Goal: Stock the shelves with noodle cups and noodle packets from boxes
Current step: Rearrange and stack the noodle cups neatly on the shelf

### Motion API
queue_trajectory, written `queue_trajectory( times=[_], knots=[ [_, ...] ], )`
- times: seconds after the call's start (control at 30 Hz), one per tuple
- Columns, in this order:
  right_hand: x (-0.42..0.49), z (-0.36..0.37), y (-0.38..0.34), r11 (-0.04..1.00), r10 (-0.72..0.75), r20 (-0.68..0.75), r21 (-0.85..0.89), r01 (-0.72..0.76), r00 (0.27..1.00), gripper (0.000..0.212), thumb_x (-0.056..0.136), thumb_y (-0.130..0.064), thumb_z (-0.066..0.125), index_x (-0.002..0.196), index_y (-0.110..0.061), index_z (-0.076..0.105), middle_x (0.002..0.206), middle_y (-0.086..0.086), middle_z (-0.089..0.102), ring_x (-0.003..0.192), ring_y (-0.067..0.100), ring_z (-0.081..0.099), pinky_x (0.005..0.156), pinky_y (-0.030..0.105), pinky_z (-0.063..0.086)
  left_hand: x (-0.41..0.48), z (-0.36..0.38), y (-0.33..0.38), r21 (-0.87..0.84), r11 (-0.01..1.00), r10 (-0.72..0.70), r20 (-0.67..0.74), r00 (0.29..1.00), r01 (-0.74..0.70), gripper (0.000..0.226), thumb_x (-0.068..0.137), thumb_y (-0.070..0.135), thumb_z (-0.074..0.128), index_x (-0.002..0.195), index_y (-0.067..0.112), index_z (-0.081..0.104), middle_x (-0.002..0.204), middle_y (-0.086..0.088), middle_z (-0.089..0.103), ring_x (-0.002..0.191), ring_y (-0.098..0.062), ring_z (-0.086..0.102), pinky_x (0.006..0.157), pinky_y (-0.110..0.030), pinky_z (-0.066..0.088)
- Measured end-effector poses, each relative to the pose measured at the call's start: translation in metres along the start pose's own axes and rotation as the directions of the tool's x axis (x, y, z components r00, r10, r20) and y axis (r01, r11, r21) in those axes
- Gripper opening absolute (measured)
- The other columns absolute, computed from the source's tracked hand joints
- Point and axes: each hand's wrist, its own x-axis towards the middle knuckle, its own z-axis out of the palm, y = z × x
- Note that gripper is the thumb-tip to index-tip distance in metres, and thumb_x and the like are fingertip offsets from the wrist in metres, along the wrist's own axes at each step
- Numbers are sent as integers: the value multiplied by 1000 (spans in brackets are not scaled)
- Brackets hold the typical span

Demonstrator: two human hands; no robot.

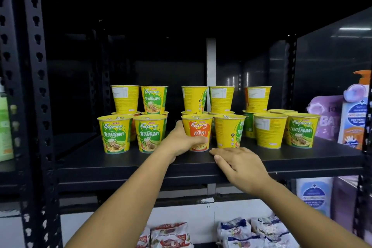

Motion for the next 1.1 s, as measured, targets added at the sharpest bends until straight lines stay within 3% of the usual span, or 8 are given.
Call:
queue_trajectory(
  times=[0.23,0.33,0.47,0.63,0.8,0.9,1.0,1.1],
  knots=[
    [-2,6,1,999,-30,-99,23,32,995,55,104,-54,23,130,-37,68,127,-19,69,118,4,63,96,30,47,1,1,-10,-59,997,-44,-76,996,39,125,72,39,93,163,29,9,150,-2,52,133,-21,53,108,-43,44],
    [-2,10,3,999,-27,-134,25,31,991,52,104,-53,27,126,-36,71,124,-18,71,118,3,64,95,31,48,2,2,-10,-46,998,-37,-40,999,35,113,74,36,92,161,27,19,147,1,54,128,-17,56,107,-40,45],
    [-3,11,3,998,-54,-159,20,58,986,51,104,-51,28,125,-34,73,123,-18,72,118,3,64,94,32,50,3,7,-8,7,1000,-4,-28,1000,4,85,79,33,89,147,31,39,120,15,61,112,-8,58,97,-33,45],
    [-4,13,3,997,-64,-216,27,72,974,49,104,-49,32,119,-33,76,118,-16,74,113,4,68,89,30,51,6,7,-12,43,999,6,-50,999,-4,83,78,37,90,145,31,42,114,20,60,112,-8,59,96,-32,47],
    [-3,14,4,996,-75,-237,22,83,969,48,104,-48,33,119,-33,76,118,-16,74,113,3,67,89,30,51,3,7,-12,122,992,24,-55,998,-17,76,81,40,86,145,30,46,129,11,62,113,-6,57,90,-25,43],
    [-3,12,3,997,-75,-240,14,81,968,49,104,-49,32,120,-33,76,119,-17,74,114,3,67,90,29,51,-4,10,-12,278,960,82,-179,980,-30,68,80,50,84,136,26,54,124,10,66,108,-9,60,85,-28,46],
    [-3,8,1,998,-57,-214,25,64,975,51,104,-51,30,123,-34,74,122,-18,72,116,3,65,93,29,50,-13,13,-11,409,913,182,-408,895,0,56,78,60,80,116,25,59,108,11,65,96,-10,62,77,-32,54],
    [-4,3,0,997,-39,-167,55,49,985,52,103,-55,29,129,-37,70,128,-20,68,122,1,60,97,27,46,-18,13,-12,437,893,292,-387,874,-105,29,83,53,75,83,28,61,81,12,66,78,-7,62,70,-38,57]
  ],
)
